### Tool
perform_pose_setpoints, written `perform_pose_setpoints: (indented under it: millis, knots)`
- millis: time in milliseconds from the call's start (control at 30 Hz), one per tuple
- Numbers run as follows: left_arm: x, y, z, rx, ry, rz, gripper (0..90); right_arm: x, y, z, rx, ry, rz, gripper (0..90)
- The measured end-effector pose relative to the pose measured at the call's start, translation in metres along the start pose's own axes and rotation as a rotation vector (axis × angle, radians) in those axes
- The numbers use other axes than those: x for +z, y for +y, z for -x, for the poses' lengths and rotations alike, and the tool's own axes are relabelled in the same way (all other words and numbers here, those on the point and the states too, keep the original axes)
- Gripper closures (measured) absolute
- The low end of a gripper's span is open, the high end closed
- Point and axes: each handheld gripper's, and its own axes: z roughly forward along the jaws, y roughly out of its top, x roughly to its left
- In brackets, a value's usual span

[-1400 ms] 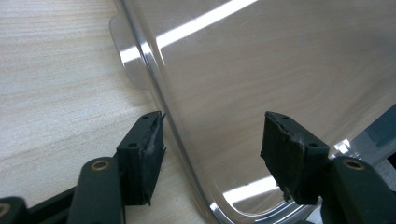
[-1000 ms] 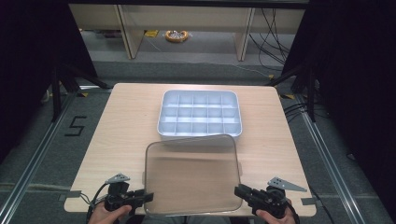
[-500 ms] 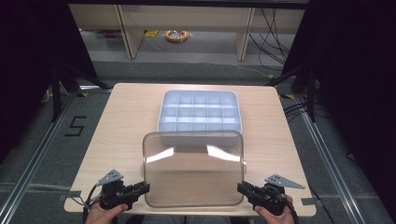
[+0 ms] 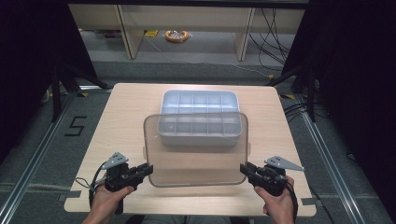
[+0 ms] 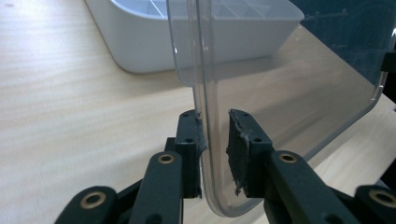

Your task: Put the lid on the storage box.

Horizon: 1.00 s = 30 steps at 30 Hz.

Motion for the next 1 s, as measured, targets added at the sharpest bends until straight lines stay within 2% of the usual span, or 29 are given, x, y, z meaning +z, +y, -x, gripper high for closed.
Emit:
perform_pose_setpoints:
  millis: [33, 67, 100, 133, 167, 200, 233, 267, 300, 333, 400, 433, 500, 567, 600, 633, 667, 700, 733, 767, 800, 867, 900, 933, 967, 1000]
  knots:
    - [0.001, 0.002, 0.000, -0.003, 0.003, 0.004, 73.2, 0.000, 0.005, -0.001, 0.008, -0.011, 0.006, 71.2]
    - [0.003, 0.005, -0.001, -0.008, -0.002, 0.013, 73.2, 0.001, 0.008, 0.002, -0.021, -0.011, 0.014, 71.1]
    - [0.004, 0.008, -0.002, -0.003, 0.003, 0.009, 73.1, 0.002, 0.011, 0.001, -0.019, -0.009, 0.026, 71.0]
    - [0.005, 0.011, -0.003, -0.001, 0.006, 0.008, 73.0, 0.002, 0.014, -0.002, 0.019, -0.015, 0.014, 71.0]
    - [0.006, 0.014, -0.004, -0.009, 0.007, 0.020, 72.9, 0.004, 0.018, 0.002, -0.024, -0.010, 0.032, 70.9]
    - [0.006, 0.018, -0.005, -0.007, 0.009, 0.022, 72.8, 0.004, 0.021, 0.003, -0.022, -0.017, 0.023, 70.9]
    - [0.007, 0.022, -0.006, -0.004, 0.005, 0.027, 72.8, 0.006, 0.023, 0.002, 0.005, -0.004, 0.031, 70.9]
    - [0.007, 0.026, -0.007, -0.015, 0.006, 0.032, 72.7, 0.007, 0.026, 0.004, -0.008, -0.003, 0.039, 70.9]
    - [0.008, 0.030, -0.009, -0.023, 0.005, 0.045, 72.8, 0.008, 0.028, 0.004, 0.007, 0.000, 0.040, 70.9]
    - [0.009, 0.035, -0.009, -0.019, 0.009, 0.046, 72.7, 0.009, 0.031, 0.007, -0.005, -0.003, 0.046, 71.0]
    - [0.012, 0.044, -0.010, -0.014, 0.016, 0.059, 72.5, 0.011, 0.037, 0.006, 0.033, 0.004, 0.048, 70.9]
    - [0.014, 0.048, -0.010, -0.004, 0.023, 0.064, 72.2, 0.014, 0.040, 0.010, 0.005, 0.000, 0.064, 70.9]
    - [0.017, 0.057, -0.009, 0.003, 0.042, 0.071, 71.9, 0.016, 0.047, 0.009, 0.039, -0.006, 0.062, 70.9]
    - [0.020, 0.065, -0.010, 0.009, 0.049, 0.082, 71.5, 0.019, 0.054, 0.014, 0.009, -0.015, 0.075, 70.8]
    - [0.022, 0.069, -0.011, 0.012, 0.052, 0.084, 71.4, 0.020, 0.057, 0.013, 0.026, -0.008, 0.082, 70.7]
    - [0.024, 0.072, -0.011, 0.010, 0.060, 0.088, 71.2, 0.022, 0.060, 0.015, 0.020, -0.022, 0.084, 70.7]
    - [0.026, 0.075, -0.012, 0.010, 0.061, 0.092, 71.0, 0.023, 0.062, 0.015, 0.033, -0.011, 0.086, 70.7]
    - [0.028, 0.079, -0.013, 0.013, 0.065, 0.095, 70.8, 0.024, 0.064, 0.016, 0.038, -0.021, 0.081, 70.6]
    - [0.029, 0.081, -0.014, 0.012, 0.065, 0.096, 70.8, 0.027, 0.067, 0.019, 0.020, -0.016, 0.097, 70.6]
    - [0.031, 0.083, -0.014, 0.008, 0.064, 0.100, 70.8, 0.028, 0.069, 0.018, 0.033, -0.033, 0.092, 70.5]
    - [0.034, 0.085, -0.015, 0.006, 0.064, 0.101, 70.8, 0.029, 0.071, 0.019, 0.039, -0.021, 0.102, 70.2]
    - [0.039, 0.088, -0.015, 0.007, 0.069, 0.103, 70.7, 0.032, 0.076, 0.021, 0.045, -0.045, 0.089, 69.3]
    - [0.041, 0.089, -0.016, 0.006, 0.072, 0.103, 70.6, 0.035, 0.079, 0.025, 0.004, -0.055, 0.097, 69.2]
    - [0.044, 0.090, -0.017, 0.002, 0.073, 0.104, 70.6, 0.035, 0.081, 0.023, 0.047, -0.051, 0.084, 69.2]
    - [0.046, 0.091, -0.018, -0.006, 0.072, 0.104, 70.6, 0.037, 0.083, 0.027, 0.013, -0.059, 0.093, 69.1]
    - [0.049, 0.093, -0.019, -0.012, 0.071, 0.102, 70.6, 0.038, 0.085, 0.028, 0.014, -0.064, 0.088, 69.0]
